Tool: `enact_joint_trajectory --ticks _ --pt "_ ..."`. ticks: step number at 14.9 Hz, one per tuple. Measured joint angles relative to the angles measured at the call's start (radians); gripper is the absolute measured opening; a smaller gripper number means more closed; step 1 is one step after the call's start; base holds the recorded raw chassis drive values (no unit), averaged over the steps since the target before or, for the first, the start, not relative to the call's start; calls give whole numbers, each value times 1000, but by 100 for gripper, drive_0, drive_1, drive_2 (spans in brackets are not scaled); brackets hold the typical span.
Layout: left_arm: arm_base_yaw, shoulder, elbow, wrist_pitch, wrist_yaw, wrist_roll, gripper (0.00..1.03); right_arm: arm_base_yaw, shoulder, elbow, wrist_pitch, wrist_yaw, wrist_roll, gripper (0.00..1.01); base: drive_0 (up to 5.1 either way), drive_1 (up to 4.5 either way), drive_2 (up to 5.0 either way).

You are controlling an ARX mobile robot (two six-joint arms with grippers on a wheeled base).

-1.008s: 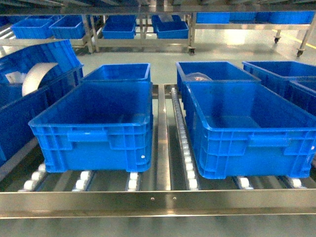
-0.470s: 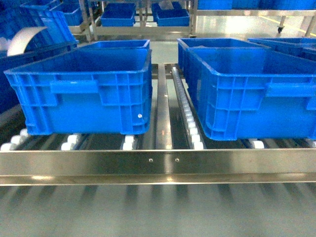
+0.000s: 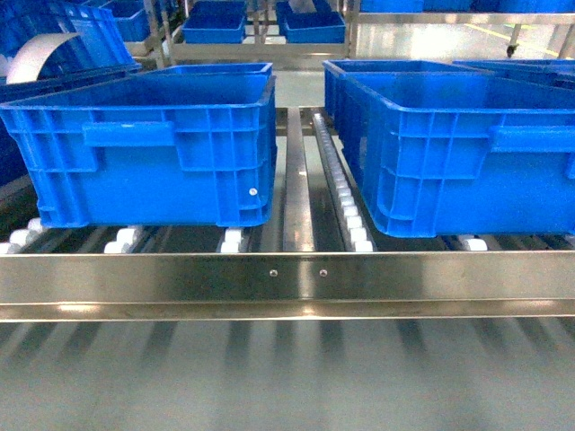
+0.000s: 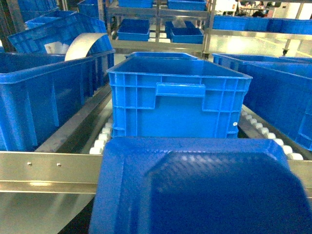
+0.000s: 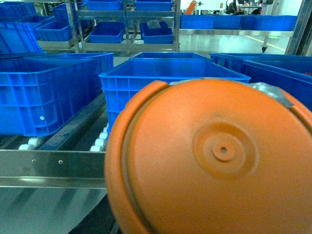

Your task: Sort blue parts and orange caps into right shelf containers

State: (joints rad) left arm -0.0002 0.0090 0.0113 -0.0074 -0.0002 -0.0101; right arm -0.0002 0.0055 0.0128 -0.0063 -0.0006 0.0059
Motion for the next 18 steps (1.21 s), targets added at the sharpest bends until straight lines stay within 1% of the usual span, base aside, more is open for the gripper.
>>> enact_joint_trajectory --ticks 3,17,18 --pt "0 0 0 0 0 0 42 0 0 0 0 0 0 44 0 0 0" --pt "0 0 0 0 0 0 42 0 0 0 2 0 0 44 2 417 -414" --pt "0 0 0 1 0 0 42 0 0 0 0 0 0 44 9 176 -158"
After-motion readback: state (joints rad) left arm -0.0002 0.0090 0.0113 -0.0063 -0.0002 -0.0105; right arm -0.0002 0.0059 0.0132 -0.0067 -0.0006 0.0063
